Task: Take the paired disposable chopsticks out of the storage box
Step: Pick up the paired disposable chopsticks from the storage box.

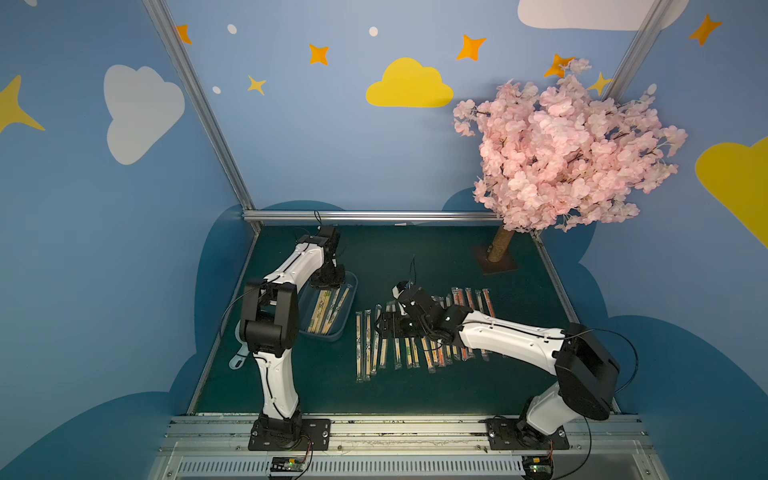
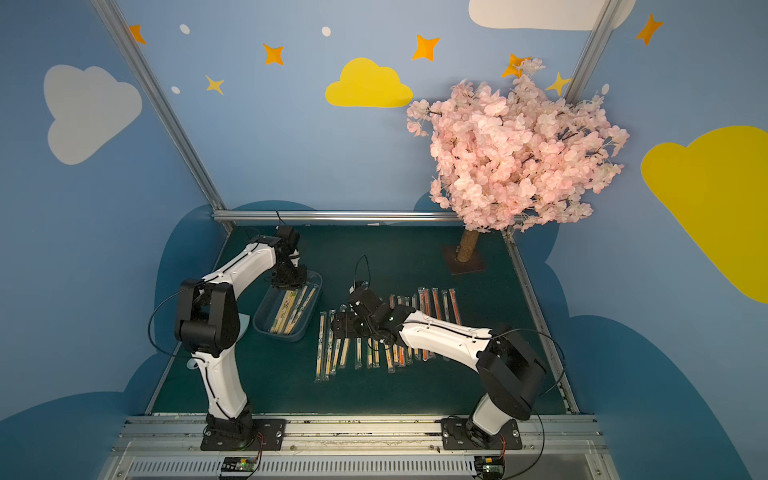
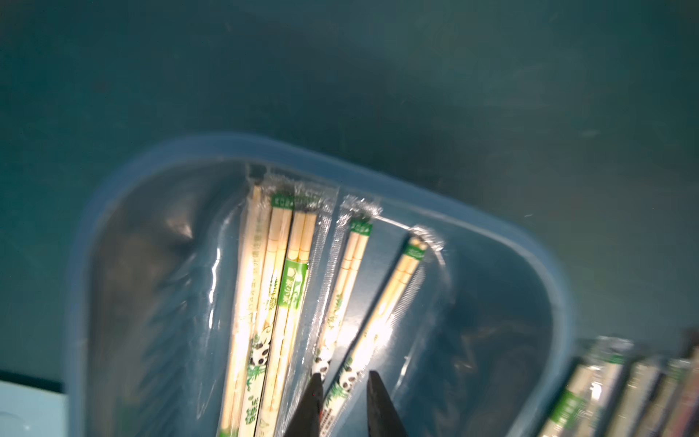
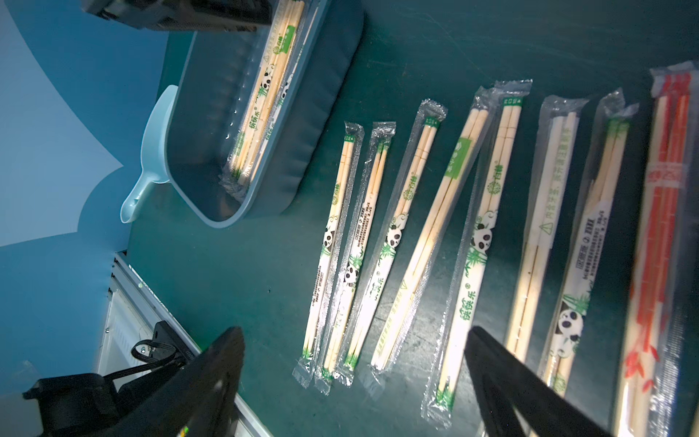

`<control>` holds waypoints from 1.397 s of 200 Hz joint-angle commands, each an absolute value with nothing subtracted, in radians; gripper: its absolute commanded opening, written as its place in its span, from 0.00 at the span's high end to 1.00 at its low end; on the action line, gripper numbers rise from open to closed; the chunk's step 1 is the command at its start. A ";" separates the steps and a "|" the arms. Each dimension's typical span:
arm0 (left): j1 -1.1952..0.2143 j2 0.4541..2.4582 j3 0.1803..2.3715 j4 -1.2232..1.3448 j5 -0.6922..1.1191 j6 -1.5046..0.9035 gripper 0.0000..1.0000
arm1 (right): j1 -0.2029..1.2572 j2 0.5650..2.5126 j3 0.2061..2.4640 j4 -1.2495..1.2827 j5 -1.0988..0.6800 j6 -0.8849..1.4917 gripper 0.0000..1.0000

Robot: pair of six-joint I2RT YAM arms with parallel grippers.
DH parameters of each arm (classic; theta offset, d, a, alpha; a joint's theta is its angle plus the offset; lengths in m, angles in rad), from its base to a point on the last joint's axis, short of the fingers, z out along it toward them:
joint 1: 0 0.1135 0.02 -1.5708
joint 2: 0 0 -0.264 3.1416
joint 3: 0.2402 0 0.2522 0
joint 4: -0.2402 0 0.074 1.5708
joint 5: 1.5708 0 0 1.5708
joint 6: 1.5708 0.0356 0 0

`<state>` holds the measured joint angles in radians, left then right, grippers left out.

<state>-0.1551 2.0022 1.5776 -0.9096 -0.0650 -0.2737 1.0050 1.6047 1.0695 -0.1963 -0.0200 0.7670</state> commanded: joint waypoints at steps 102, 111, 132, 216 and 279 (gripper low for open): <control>-0.173 2.150 1.579 -0.901 -0.130 -0.268 0.77 | 1.011 1.606 1.091 -0.207 -0.016 0.758 0.05; -0.175 2.158 1.586 -0.907 -0.130 -0.266 0.79 | 1.011 1.605 1.090 -0.207 -0.015 0.758 0.05; -0.181 2.162 1.587 -0.912 -0.132 -0.265 0.85 | 1.011 1.600 1.086 -0.206 -0.013 0.758 0.05; -0.184 2.096 1.593 -0.922 -0.139 -0.277 0.97 | 1.011 1.595 1.078 -0.200 -0.012 0.758 0.05; -0.161 1.976 1.629 -0.952 -0.138 -0.279 0.97 | 1.011 1.603 1.083 -0.198 -0.017 0.758 0.05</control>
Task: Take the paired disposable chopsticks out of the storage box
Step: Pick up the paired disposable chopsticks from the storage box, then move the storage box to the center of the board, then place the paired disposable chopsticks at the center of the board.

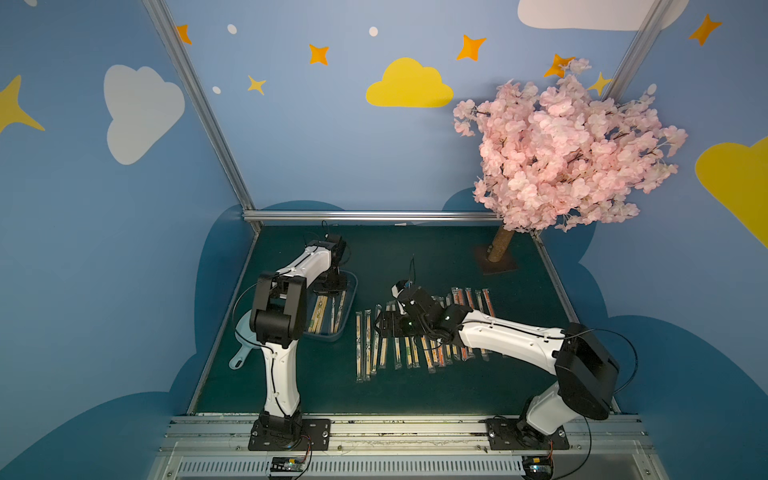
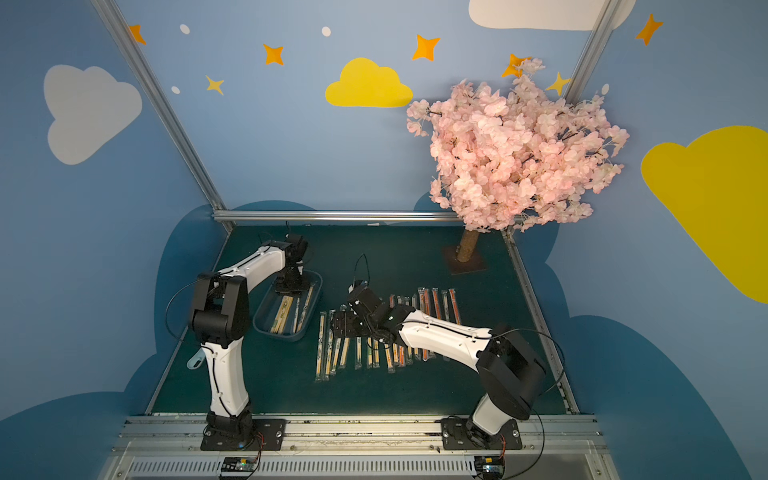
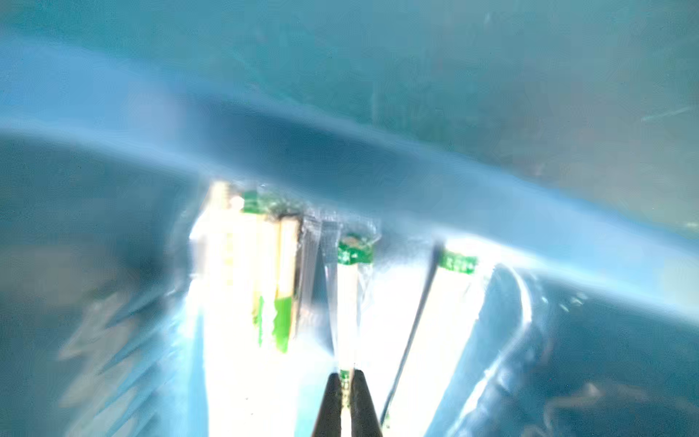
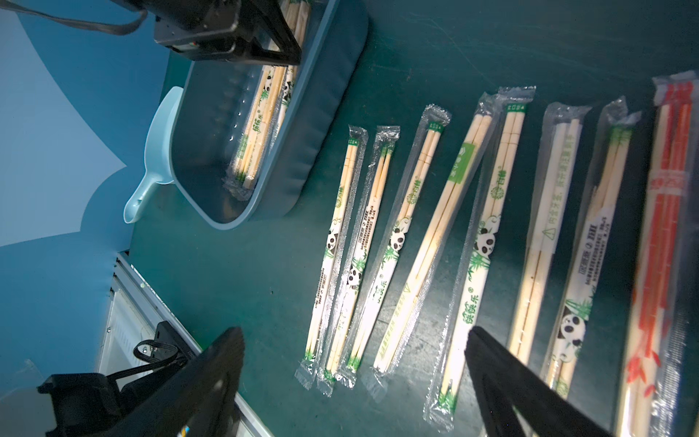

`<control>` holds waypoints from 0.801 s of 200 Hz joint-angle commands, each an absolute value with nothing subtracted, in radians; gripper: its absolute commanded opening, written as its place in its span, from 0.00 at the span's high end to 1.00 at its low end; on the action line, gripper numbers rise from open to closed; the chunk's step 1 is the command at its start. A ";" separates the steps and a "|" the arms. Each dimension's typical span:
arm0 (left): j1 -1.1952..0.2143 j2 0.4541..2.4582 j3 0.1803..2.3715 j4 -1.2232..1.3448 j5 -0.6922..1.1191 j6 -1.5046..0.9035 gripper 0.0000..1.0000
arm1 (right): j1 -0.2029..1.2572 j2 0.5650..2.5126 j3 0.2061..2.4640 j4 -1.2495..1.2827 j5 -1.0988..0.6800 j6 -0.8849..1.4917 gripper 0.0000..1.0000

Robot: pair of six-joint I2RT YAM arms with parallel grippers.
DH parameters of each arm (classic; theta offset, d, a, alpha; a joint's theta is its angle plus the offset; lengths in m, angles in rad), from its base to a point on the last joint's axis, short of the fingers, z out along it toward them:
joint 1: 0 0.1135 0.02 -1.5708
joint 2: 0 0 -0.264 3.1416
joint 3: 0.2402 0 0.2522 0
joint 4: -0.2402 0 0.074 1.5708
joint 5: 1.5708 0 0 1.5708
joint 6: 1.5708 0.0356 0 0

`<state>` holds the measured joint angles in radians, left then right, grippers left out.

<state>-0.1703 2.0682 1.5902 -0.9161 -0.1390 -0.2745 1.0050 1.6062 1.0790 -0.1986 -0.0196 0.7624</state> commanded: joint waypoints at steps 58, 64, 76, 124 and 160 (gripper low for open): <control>-0.198 1.824 1.566 -0.957 -0.058 -0.302 0.97 | 1.008 1.606 1.085 -0.205 -0.010 0.764 0.05; -0.208 1.803 1.548 -0.952 -0.048 -0.306 0.97 | 1.006 1.604 1.080 -0.206 -0.005 0.767 0.05; -0.229 1.763 1.503 -0.934 -0.018 -0.318 0.97 | 1.003 1.597 1.071 -0.204 0.000 0.775 0.05; -0.378 1.622 1.276 -0.800 0.067 -0.477 0.97 | 0.957 1.537 0.978 -0.184 0.019 0.823 0.05; -0.477 1.581 1.172 -0.730 0.007 -0.579 0.97 | 0.938 1.496 0.917 -0.177 0.019 0.844 0.05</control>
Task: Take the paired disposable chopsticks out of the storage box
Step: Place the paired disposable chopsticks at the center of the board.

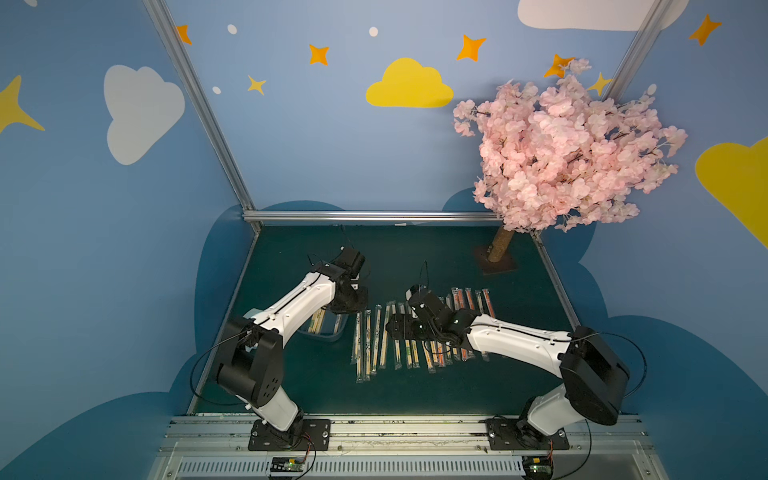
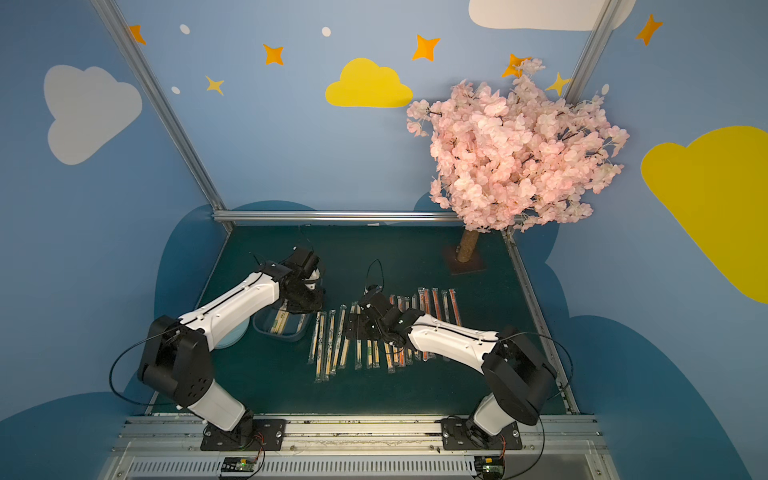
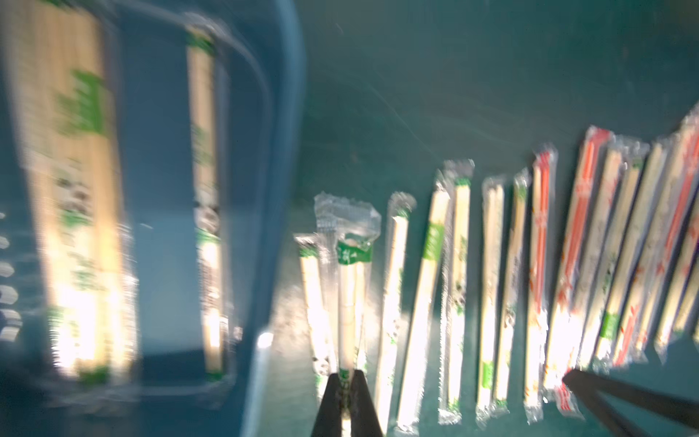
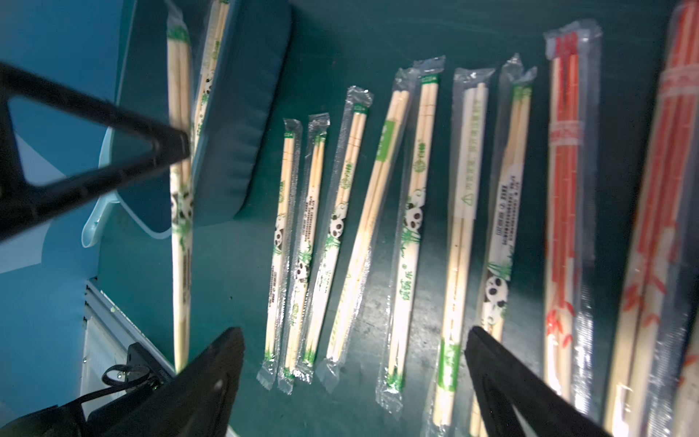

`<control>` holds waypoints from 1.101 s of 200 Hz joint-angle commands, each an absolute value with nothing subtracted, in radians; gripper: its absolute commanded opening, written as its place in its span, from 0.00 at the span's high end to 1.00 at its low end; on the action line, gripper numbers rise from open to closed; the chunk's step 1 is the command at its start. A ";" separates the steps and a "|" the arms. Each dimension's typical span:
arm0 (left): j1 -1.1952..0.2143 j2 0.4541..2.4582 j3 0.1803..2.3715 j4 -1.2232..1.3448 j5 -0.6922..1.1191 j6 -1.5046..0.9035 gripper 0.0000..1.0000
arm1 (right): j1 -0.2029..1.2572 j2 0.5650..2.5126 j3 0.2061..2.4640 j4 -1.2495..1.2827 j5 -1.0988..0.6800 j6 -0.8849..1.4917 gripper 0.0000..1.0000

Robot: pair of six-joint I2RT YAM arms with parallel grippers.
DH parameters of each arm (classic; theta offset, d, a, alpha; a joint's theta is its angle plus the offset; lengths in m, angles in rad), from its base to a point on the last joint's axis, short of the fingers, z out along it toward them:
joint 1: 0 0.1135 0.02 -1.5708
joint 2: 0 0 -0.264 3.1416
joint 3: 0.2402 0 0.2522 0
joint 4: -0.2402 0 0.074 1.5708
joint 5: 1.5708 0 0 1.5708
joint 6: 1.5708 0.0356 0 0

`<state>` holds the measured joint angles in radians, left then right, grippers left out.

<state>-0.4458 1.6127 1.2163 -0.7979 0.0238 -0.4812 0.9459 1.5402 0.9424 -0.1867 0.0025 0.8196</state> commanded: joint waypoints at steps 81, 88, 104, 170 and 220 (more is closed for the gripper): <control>-0.477 1.639 1.113 -0.746 -0.093 -0.555 0.97 | 0.945 1.513 0.939 -0.184 0.005 0.834 0.06; -0.472 1.644 1.112 -0.751 -0.101 -0.549 0.96 | 0.945 1.516 0.940 -0.184 0.004 0.834 0.05; -0.457 1.659 1.110 -0.759 -0.113 -0.537 0.96 | 0.947 1.517 0.943 -0.186 0.002 0.833 0.06; -0.388 1.682 1.082 -0.737 -0.109 -0.496 0.94 | 0.950 1.528 0.949 -0.180 -0.001 0.831 0.06; -0.389 1.678 1.064 -0.717 -0.073 -0.502 0.92 | 0.950 1.534 0.950 -0.170 -0.005 0.830 0.05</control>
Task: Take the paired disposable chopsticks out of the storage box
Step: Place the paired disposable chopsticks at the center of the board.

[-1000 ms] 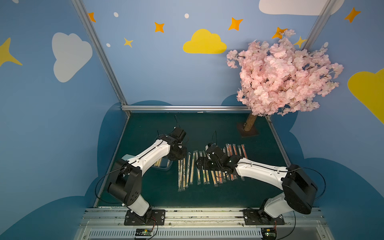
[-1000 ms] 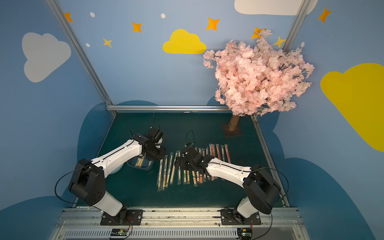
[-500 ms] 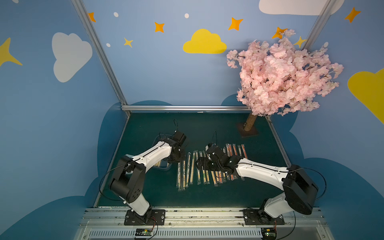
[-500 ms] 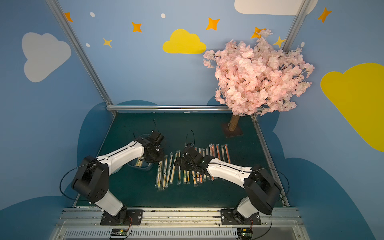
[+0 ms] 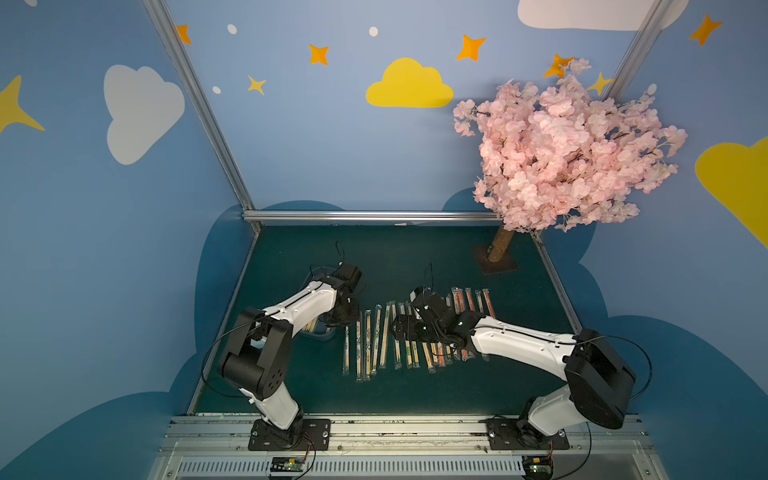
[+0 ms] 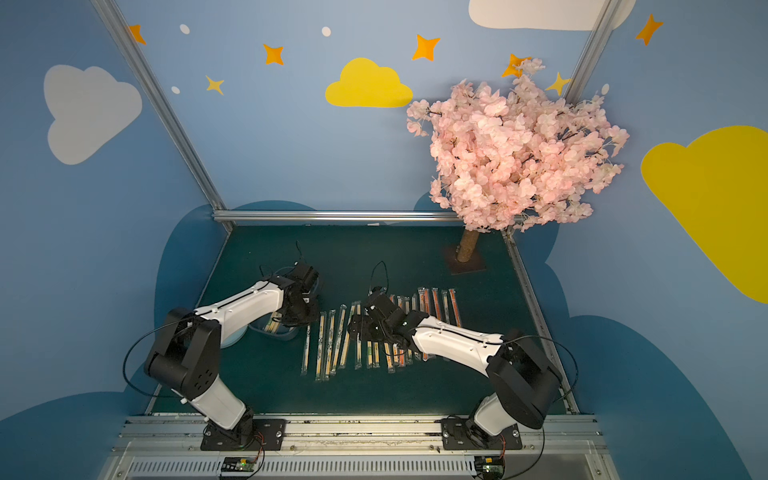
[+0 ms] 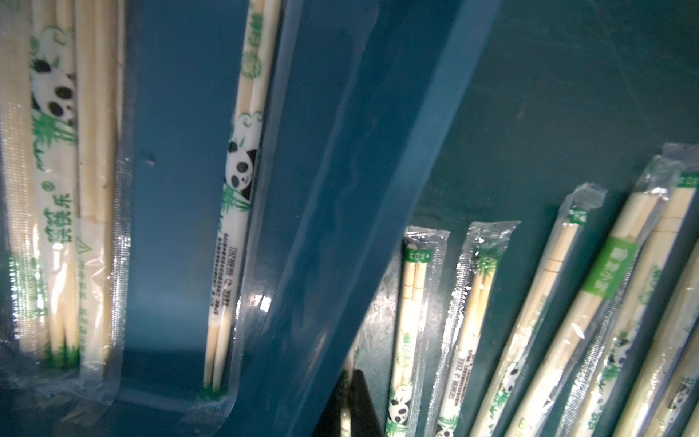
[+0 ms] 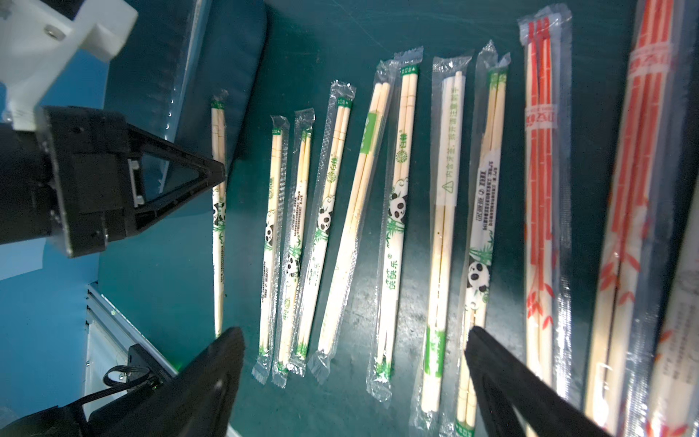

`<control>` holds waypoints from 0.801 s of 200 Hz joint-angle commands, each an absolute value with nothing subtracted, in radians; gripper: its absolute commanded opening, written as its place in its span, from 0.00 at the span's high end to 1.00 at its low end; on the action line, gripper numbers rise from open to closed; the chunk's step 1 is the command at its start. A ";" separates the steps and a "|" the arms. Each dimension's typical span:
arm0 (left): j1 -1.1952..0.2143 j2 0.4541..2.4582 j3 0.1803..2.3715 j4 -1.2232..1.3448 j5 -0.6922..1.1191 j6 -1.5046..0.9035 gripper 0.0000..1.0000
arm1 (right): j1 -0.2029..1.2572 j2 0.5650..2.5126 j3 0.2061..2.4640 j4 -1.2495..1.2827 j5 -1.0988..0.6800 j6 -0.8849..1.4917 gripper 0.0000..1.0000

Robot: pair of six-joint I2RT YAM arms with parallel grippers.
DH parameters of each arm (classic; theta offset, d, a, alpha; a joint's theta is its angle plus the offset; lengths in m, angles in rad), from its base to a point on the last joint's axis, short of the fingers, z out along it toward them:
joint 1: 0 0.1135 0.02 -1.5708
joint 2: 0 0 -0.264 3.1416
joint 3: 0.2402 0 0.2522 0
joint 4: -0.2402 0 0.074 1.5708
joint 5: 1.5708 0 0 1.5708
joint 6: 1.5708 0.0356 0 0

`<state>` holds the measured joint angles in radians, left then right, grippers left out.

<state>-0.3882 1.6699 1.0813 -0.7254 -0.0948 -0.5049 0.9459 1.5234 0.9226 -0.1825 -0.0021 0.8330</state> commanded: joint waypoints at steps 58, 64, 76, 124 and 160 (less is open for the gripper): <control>-0.405 1.656 1.047 -0.715 -0.060 -0.523 0.78 | 0.951 1.527 0.945 -0.168 -0.006 0.830 0.05; -0.405 1.648 1.052 -0.720 -0.057 -0.525 0.77 | 0.951 1.527 0.945 -0.167 -0.005 0.830 0.05; -0.406 1.630 1.065 -0.730 -0.051 -0.528 0.75 | 0.951 1.526 0.946 -0.167 -0.006 0.828 0.05; -0.371 1.579 1.181 -0.794 -0.088 -0.505 0.65 | 0.956 1.537 0.974 -0.171 -0.011 0.815 0.06; -0.264 1.639 1.306 -0.840 -0.112 -0.410 0.62 | 0.966 1.578 1.051 -0.180 -0.030 0.791 0.06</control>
<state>-0.3309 1.6062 1.2362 -0.7792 -0.0849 -0.4843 0.9535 1.5452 0.9836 -0.1795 -0.0124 0.8207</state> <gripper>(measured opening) 0.372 0.945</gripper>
